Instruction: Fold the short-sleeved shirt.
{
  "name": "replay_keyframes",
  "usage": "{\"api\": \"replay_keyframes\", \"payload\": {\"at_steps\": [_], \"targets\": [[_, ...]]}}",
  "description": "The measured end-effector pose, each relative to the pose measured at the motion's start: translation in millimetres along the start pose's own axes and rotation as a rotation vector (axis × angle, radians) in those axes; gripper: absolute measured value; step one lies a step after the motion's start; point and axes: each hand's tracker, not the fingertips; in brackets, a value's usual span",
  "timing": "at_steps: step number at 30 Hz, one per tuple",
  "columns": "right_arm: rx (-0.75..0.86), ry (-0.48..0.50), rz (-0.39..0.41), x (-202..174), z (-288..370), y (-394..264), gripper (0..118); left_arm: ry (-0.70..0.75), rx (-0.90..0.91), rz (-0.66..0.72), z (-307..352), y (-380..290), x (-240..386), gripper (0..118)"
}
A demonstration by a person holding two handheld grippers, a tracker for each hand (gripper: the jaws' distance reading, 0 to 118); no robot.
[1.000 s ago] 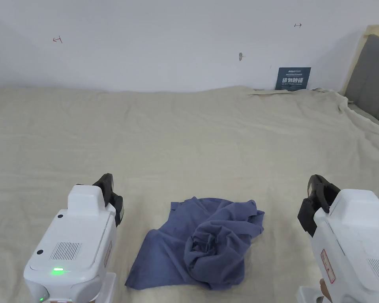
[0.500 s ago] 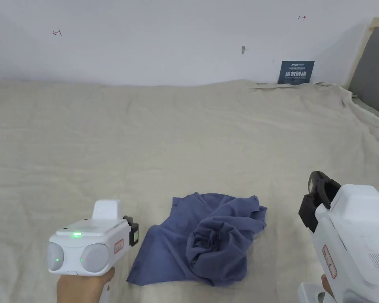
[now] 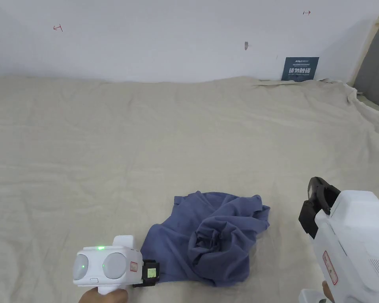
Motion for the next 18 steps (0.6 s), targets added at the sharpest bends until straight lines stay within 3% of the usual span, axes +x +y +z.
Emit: {"api": "replay_keyframes", "payload": {"at_steps": [2,7,10,11,13,16,18], "targets": [[-0.002,0.002,-0.002,-0.1,-0.5,-1.2,0,0.014,0.000,-0.010,-5.4,-0.5,1.4,77],[-0.010,0.004,0.002,-2.3,0.5,0.2,0,0.071,0.009,-0.076,-5.8,-3.6,10.0,74],[-0.018,0.005,0.004,-0.9,-3.3,-2.4,0,0.059,0.026,-0.098,-2.5,-2.9,12.5,46],[-0.021,0.005,0.003,-0.3,-5.3,-3.2,0,0.021,0.026,-0.101,-1.4,-2.0,11.1,26],[-0.036,0.010,-0.004,1.2,-12.3,-5.1,0,0.002,0.031,-0.096,2.2,-0.2,10.2,21],[-0.098,0.011,-0.010,5.6,-34.0,-7.3,0,-0.042,0.114,-0.080,18.7,2.4,6.2,4],[-0.172,0.022,-0.014,10.2,-56.9,-9.3,0,-0.087,0.142,-0.053,31.5,6.2,3.4,0]]}}
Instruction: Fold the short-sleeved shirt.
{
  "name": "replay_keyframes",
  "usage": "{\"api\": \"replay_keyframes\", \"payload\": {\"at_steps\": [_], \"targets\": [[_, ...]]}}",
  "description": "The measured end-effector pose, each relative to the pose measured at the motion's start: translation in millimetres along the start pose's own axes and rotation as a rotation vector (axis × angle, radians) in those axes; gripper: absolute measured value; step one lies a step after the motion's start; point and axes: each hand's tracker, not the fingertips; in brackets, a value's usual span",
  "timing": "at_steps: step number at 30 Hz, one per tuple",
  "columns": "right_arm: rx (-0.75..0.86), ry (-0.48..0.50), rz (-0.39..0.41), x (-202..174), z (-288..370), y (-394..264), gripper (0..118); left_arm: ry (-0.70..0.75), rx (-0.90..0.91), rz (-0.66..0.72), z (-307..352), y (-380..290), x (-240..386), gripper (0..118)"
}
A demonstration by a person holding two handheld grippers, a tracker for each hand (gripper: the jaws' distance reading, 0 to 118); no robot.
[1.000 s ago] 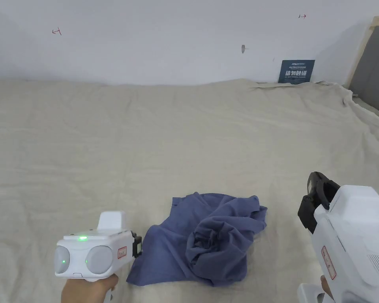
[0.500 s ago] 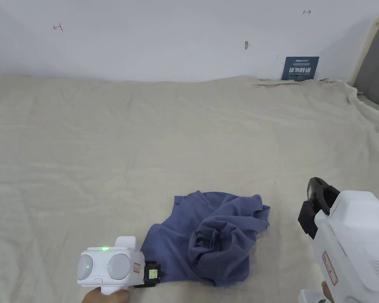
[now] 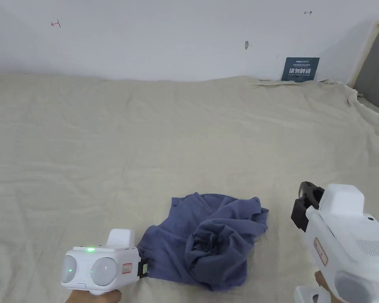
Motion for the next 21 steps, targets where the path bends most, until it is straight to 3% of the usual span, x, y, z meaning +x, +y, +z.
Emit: {"api": "replay_keyframes", "payload": {"at_steps": [9,10,12,14,21], "targets": [[-0.382,0.093,-0.031,12.1,-131.7,-11.3,5,-0.046,0.092,-0.009,29.9,19.2,-2.1,0],[-0.415,0.105,-0.051,11.8,-143.7,-15.5,14,-0.049,0.091,-0.007,29.8,19.9,-2.1,0],[-0.462,0.124,-0.075,12.1,-166.3,-23.4,58,-0.055,0.090,-0.003,29.3,19.9,-2.2,0],[-0.502,0.126,-0.088,11.2,-186.7,-31.7,89,-0.055,0.086,-0.006,25.7,21.4,-3.7,0],[-0.639,0.139,-0.139,5.4,-232.6,-57.9,92,-0.058,0.072,0.000,20.1,22.2,-8.8,0]]}}
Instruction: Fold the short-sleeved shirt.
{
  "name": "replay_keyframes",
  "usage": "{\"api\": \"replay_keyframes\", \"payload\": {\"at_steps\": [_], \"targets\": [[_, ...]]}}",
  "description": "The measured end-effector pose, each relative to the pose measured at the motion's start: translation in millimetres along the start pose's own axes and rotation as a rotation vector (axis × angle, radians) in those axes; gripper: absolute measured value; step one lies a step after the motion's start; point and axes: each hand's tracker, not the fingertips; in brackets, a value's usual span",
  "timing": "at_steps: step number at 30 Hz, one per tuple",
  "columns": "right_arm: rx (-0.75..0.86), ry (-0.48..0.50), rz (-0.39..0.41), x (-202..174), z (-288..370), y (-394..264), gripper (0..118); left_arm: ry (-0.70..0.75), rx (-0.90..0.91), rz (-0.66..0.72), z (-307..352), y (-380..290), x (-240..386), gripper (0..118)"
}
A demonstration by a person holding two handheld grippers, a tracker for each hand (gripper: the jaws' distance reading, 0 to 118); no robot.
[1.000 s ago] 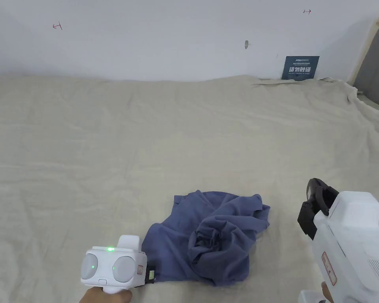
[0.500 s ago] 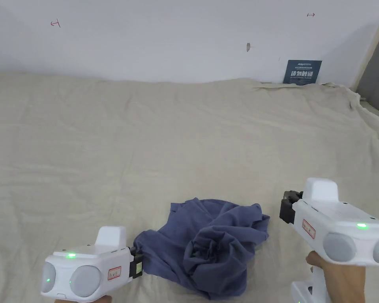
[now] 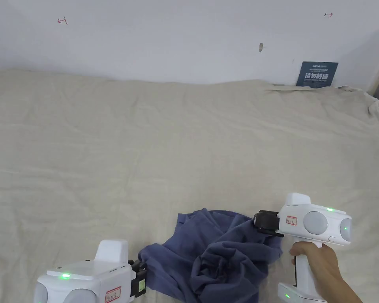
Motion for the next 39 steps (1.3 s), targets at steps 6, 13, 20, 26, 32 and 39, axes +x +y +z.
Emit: {"api": "replay_keyframes", "payload": {"at_steps": [6,13,20,26,32,39], "targets": [[-0.055,0.033,0.031,-19.1,-2.0,-18.2,83,-0.002,-0.001,0.019,-0.9,-2.1,-3.2,0],[0.047,0.034,0.072,-22.0,36.9,-17.1,5,-0.020,0.022,0.037,5.5,-4.1,-4.7,0],[0.222,0.044,0.088,-15.9,118.0,6.5,4,-0.046,0.093,0.089,22.3,10.1,-12.6,0],[0.339,0.013,0.088,8.7,182.8,38.4,4,-0.025,0.206,0.132,53.4,47.0,-37.1,0],[0.439,-0.007,0.043,34.3,227.0,67.0,4,0.038,0.331,0.144,90.9,105.2,-68.1,0],[0.559,-0.040,0.035,42.6,270.2,103.6,4,0.121,0.453,0.120,134.3,171.1,-79.8,0]]}}
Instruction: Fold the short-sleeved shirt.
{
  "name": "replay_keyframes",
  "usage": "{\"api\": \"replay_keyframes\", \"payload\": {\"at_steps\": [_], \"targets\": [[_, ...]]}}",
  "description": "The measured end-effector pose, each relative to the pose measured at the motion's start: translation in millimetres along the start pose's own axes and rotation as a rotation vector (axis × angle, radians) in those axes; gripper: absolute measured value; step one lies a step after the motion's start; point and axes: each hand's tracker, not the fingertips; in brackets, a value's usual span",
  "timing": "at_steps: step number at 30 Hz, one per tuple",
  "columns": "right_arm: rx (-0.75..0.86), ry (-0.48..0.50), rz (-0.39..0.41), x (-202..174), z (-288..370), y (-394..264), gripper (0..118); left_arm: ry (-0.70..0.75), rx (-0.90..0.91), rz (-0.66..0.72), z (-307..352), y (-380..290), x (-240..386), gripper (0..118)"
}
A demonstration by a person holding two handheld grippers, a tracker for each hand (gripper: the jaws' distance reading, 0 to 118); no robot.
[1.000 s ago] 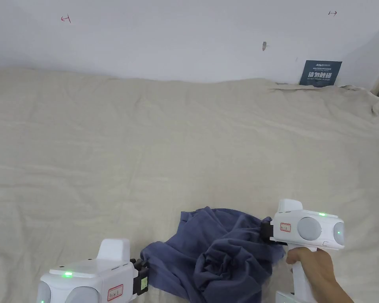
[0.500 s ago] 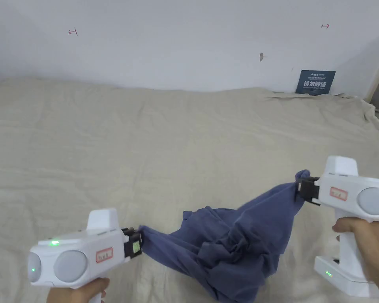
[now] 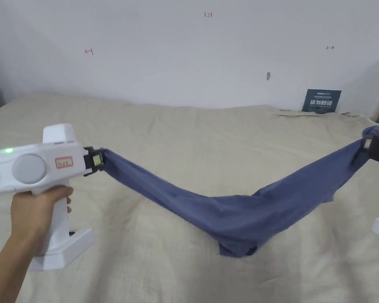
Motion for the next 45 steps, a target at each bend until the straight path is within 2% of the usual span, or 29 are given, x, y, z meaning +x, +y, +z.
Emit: {"api": "replay_keyframes", "payload": {"at_steps": [12,23,30,36,39,45], "targets": [[0.083,-0.069,-0.047,24.8,-16.9,58.3,4,0.097,0.081,0.035,-9.5,85.2,-17.0,0],[0.251,-0.086,-0.050,-7.1,-45.1,116.1,4,0.127,0.205,0.003,-35.2,160.2,-5.2,0],[0.313,-0.091,-0.049,-9.0,-59.1,143.3,4,0.115,0.267,0.034,-38.2,191.7,-10.5,0],[0.275,-0.094,-0.031,-3.8,-84.0,114.0,4,0.153,0.252,-0.082,-58.1,167.4,-8.2,0],[0.208,-0.099,-0.030,-18.9,-79.9,76.3,4,0.165,0.206,-0.106,-74.4,134.7,-10.1,0],[0.071,-0.123,0.016,-11.1,-103.6,4.5,4,0.198,0.073,-0.161,-102.5,57.7,-14.1,0]]}}
